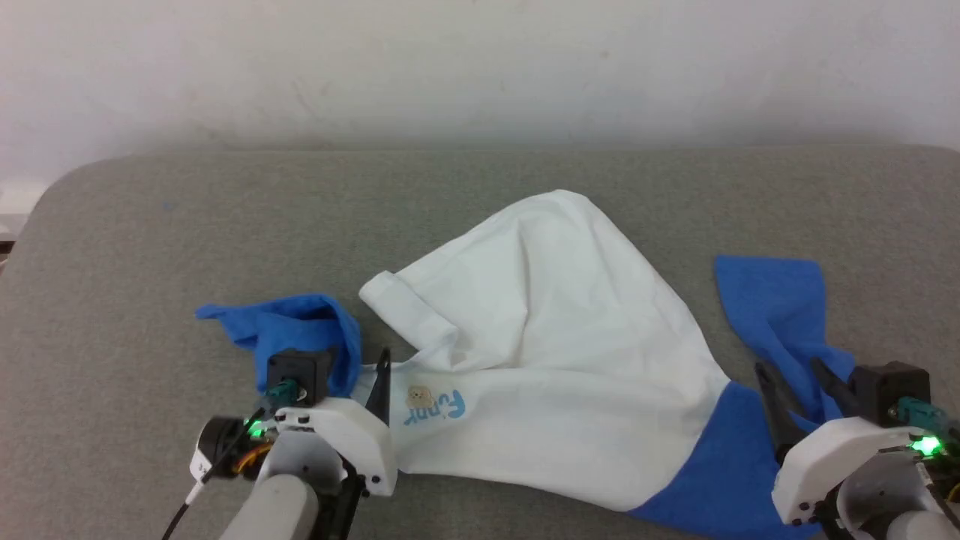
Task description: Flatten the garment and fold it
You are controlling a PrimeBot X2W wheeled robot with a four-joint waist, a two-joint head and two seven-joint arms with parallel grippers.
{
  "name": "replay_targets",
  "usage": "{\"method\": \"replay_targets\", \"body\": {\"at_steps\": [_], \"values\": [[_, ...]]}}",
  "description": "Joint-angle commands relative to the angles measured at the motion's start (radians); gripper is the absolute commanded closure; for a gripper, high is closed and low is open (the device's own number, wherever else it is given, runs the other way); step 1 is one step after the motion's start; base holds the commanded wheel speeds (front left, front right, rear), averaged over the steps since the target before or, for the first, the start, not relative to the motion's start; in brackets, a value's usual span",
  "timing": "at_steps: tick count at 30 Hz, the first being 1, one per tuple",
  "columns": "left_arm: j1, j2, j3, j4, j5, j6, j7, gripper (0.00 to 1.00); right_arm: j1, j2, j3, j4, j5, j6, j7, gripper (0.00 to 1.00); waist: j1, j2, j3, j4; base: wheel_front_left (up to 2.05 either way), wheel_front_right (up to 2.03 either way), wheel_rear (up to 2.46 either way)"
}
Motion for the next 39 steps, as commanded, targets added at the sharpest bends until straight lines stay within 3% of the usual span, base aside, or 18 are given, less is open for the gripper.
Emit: {"method": "replay_targets", "body": {"at_steps": [1, 10, 21, 25, 38, 39], "values": [[-0.007, 0.001, 0.006, -0.058, -0.007, -0.03, -0.059, 0.0, -0.01, -0.023, 0.006, -0.011, 0.012, -0.002, 0.013, 0.0, 0.0, 0.0001, -0.026, 0.041, 0.0, 0.0, 0.0], [0.024, 0.057, 0.034, -0.19, 0.07, -0.026, -0.316, 0.0, -0.121, -0.166, 0.12, 0.01, 0.11, -0.002, 0.17, 0.0, 0.0, 0.0001, -0.004, 0.132, 0.0, 0.0, 0.0], [0.083, -0.02, 0.055, -0.249, 0.151, -0.019, -0.355, 0.0, -0.467, -0.377, 0.376, 0.239, 0.251, -0.002, 0.397, 0.0, 0.0, 0.0001, 0.14, 0.268, 0.0, 0.0, 0.0], [0.077, -0.064, 0.051, -0.248, 0.169, -0.049, -0.356, 0.0, -0.579, -0.431, 0.422, 0.354, 0.268, -0.002, 0.406, 0.0, 0.0, 0.0001, 0.183, 0.337, 0.0, 0.0, 0.0], [0.064, -0.149, 0.078, -0.258, 0.218, -0.104, -0.356, 0.0, -0.721, -0.491, 0.582, 0.614, 0.328, -0.002, 0.345, 0.0, 0.0, 0.0001, 0.264, 0.454, 0.0, 0.0, 0.0], [0.064, -0.153, 0.08, -0.257, 0.22, -0.108, -0.356, 0.0, -0.723, -0.496, 0.595, 0.629, 0.338, -0.002, 0.341, 0.55, 0.0, 0.0001, 0.263, 0.457, 0.0, 0.0, 0.0]]}}
